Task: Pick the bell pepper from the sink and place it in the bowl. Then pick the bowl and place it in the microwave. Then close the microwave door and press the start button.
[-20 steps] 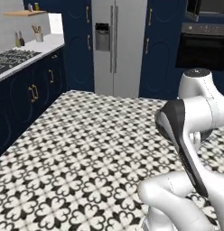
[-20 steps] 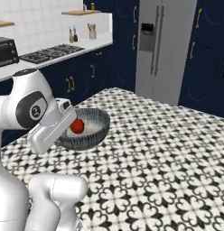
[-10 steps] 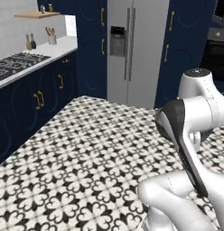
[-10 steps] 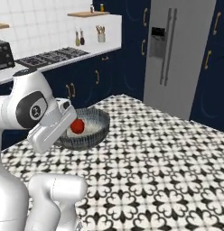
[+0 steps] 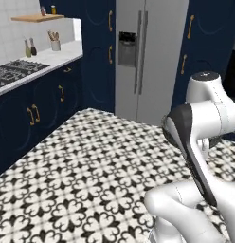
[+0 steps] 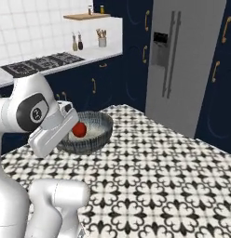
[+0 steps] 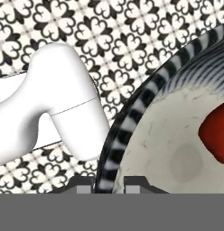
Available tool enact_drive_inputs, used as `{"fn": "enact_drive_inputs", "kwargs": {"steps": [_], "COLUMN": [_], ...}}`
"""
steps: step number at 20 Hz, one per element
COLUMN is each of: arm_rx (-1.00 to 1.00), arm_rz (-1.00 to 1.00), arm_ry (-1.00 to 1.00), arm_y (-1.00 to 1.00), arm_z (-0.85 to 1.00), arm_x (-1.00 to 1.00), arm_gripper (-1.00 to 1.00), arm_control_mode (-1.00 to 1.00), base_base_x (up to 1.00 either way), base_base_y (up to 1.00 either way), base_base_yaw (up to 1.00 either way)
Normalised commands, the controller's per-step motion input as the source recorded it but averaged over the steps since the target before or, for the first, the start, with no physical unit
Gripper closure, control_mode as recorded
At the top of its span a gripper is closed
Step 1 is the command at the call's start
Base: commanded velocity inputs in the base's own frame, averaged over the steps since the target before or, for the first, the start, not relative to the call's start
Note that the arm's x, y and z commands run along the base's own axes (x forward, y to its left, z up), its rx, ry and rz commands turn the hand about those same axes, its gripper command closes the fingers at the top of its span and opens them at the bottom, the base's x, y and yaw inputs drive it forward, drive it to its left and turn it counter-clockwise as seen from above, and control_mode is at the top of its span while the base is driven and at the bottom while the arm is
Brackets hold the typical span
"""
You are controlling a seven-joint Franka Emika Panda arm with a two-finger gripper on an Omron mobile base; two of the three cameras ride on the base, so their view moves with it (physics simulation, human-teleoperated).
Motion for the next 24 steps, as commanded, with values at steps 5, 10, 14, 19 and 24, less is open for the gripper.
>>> {"fn": "enact_drive_inputs", "kwargs": {"steps": [5,10,14,19,24], "arm_rx": [0.00,0.00,0.00,0.00,0.00], "arm_rz": [0.00,0.00,0.00,0.00,0.00], "arm_ry": [0.00,0.00,0.00,0.00,0.00], "arm_y": [0.00,0.00,0.00,0.00,0.00], "arm_z": [0.00,0.00,0.00,0.00,0.00], "arm_x": [0.00,0.00,0.00,0.00,0.00], "arm_gripper": [1.00,1.00,1.00,1.00,1.00], "arm_control_mode": [1.00,1.00,1.00,1.00,1.00], "base_base_x": [0.25,0.01,0.00,0.00,0.00], "base_base_y": [-1.00,-1.00,-1.00,-1.00,-1.00], "base_base_yaw": [0.08,0.06,0.03,0.02,0.03]}}
